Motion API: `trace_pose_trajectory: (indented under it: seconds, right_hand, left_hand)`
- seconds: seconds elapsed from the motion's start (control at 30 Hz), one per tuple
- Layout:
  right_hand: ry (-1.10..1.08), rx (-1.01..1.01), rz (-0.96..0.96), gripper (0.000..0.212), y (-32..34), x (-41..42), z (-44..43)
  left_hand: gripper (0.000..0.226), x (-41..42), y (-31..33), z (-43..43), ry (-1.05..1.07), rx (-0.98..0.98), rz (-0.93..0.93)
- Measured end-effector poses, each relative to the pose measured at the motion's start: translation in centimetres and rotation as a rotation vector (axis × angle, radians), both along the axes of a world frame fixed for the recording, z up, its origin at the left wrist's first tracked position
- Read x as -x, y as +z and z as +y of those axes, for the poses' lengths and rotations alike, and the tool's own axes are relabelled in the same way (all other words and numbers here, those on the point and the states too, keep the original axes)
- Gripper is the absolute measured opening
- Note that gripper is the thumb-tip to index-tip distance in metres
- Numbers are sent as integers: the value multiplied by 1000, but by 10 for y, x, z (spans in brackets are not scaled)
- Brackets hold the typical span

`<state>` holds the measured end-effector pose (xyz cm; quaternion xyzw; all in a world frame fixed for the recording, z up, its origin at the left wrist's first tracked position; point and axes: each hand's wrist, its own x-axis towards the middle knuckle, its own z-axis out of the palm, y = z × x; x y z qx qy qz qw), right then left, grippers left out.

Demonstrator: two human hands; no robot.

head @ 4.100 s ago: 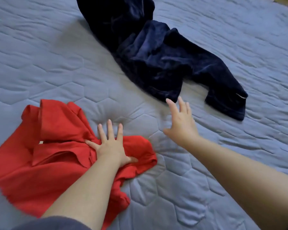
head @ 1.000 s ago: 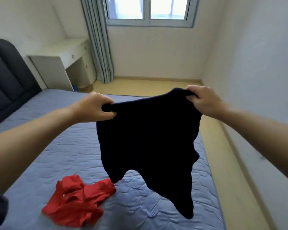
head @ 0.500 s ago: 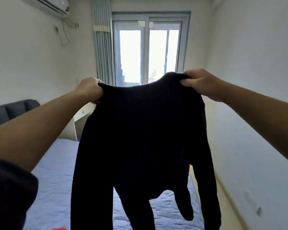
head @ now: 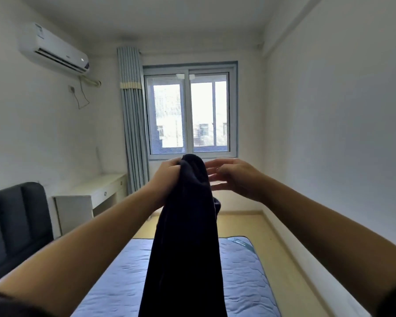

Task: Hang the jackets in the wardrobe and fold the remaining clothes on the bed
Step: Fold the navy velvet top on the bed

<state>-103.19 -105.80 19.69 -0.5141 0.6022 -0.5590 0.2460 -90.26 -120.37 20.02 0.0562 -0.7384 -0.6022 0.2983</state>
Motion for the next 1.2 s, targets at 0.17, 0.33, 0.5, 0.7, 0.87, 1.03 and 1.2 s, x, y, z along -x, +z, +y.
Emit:
trace_pose_trajectory:
  seconds: [0.17, 0.33, 0.5, 0.7, 0.87, 1.03, 1.2]
  right_hand:
    - [188, -193, -8, 41, -15, -10, -21]
    - [-203, -26, -74, 14, -5, -40, -54]
    - [-349, -12, -52, 15, 3, -61, -77]
    - [-469, -37, 38, 15, 30, -60, -77]
    - [-652, -149, 557, 21, 49, -33, -40]
    - [-762, -443, 910, 32, 68, -17, 3]
    - [-627, -517, 642, 35, 84, -17, 17]
  left_hand:
    - [45, -21, 30, -29, -172, 116, -7]
    - [25, -41, 26, -73, -239, 390, -266]
    - [27, -43, -21, -80, -57, 547, -337]
    - [23, -55, -52, -100, 437, 1209, -328]
    - [17, -69, -31, -142, 527, 1482, -356]
    - [32, -74, 23, -163, 572, 1483, -532]
    - [52, -62, 68, -148, 351, 1121, -598]
